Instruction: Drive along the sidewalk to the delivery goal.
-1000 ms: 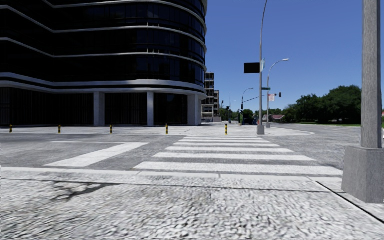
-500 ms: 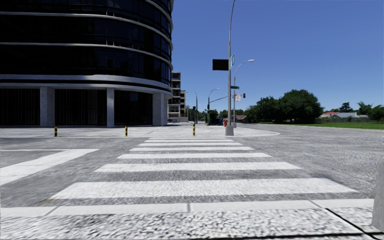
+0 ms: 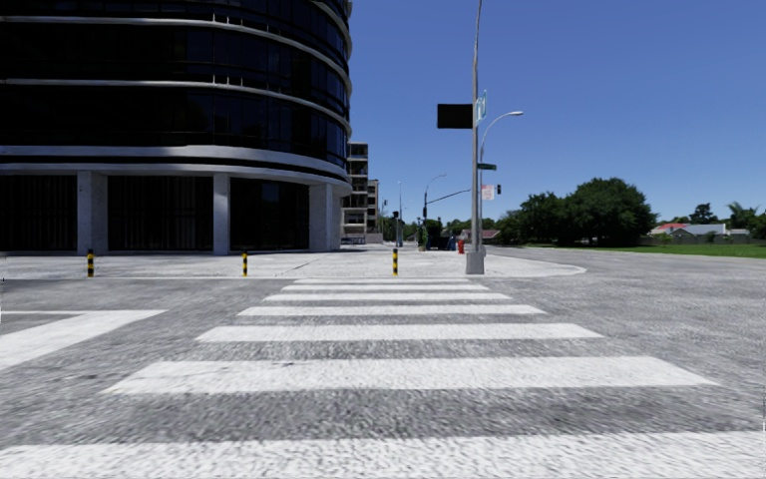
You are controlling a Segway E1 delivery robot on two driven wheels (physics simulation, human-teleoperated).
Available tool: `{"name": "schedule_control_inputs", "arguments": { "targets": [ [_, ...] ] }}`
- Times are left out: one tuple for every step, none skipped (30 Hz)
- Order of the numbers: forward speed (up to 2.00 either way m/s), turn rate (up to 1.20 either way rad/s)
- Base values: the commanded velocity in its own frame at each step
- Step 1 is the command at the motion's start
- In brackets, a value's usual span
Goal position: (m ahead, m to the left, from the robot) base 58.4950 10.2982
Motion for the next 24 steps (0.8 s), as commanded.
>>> {"name": "schedule_control_inputs", "arguments": {
  "targets": [
    [2.00, 0.57],
    [2.00, 0.57],
    [2.00, 0.57],
    [2.00, 0.57],
    [2.00, 0.57],
    [2.00, 0.51],
    [2.00, 0.51],
    [2.00, 0.24],
    [2.00, 0.00],
    [2.00, 0.00],
    [2.00, 0.00],
    [2.00, 0.00],
    [2.00, 0.00],
    [2.00, 0.00],
    [2.00, 0.00],
    [2.00, 0.00],
    [2.00, 0.00],
    [2.00, -0.18],
    [2.00, -0.42],
    [2.00, -0.42],
    [2.00, -0.54],
    [2.00, -0.58],
    [2.00, -0.53],
    [2.00, -0.53]
  ]
}}
